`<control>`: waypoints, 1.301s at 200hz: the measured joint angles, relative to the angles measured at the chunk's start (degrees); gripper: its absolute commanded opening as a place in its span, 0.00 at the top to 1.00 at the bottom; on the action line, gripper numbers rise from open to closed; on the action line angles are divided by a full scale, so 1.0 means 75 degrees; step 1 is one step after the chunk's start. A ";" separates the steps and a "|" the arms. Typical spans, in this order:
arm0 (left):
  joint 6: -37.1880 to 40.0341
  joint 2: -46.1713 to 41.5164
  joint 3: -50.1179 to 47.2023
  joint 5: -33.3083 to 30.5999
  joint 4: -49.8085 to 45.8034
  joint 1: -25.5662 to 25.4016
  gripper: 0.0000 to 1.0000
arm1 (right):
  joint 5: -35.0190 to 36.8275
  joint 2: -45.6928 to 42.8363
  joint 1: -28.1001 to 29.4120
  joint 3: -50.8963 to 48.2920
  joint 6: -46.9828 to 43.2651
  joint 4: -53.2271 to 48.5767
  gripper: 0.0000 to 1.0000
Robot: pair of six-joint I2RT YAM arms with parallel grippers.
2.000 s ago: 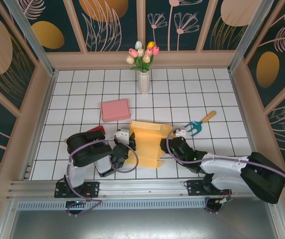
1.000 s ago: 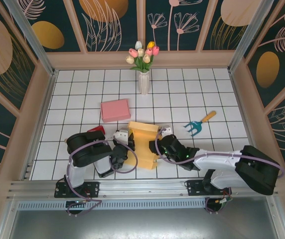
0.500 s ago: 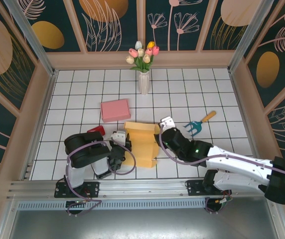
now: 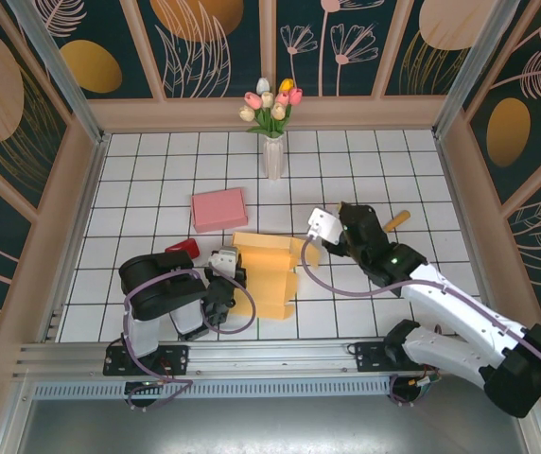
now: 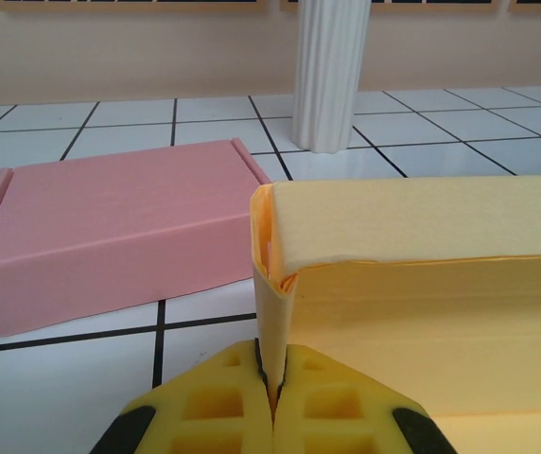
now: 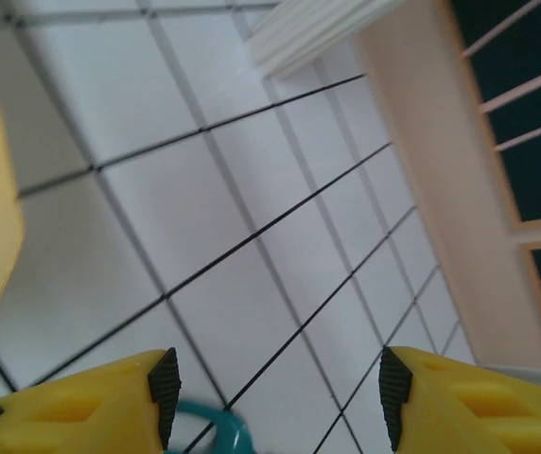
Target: Fold the paper box
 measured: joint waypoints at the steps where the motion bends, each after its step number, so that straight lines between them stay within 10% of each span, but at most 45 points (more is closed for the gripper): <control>1: 0.0000 0.0000 0.0000 0.0000 0.0000 0.0000 1.00 | -0.0064 0.0000 -0.0038 -0.0026 -0.0058 -0.0015 0.40; 85: 0.0023 0.0003 0.0003 0.0029 0.0000 0.0000 1.00 | -0.1775 0.0749 -0.0656 -0.1542 -0.1757 0.0361 0.40; 260: 0.0023 0.0012 0.0073 0.0198 -0.0003 0.0000 1.00 | -0.2766 0.1376 -0.0303 -0.1413 -0.1341 0.1547 0.41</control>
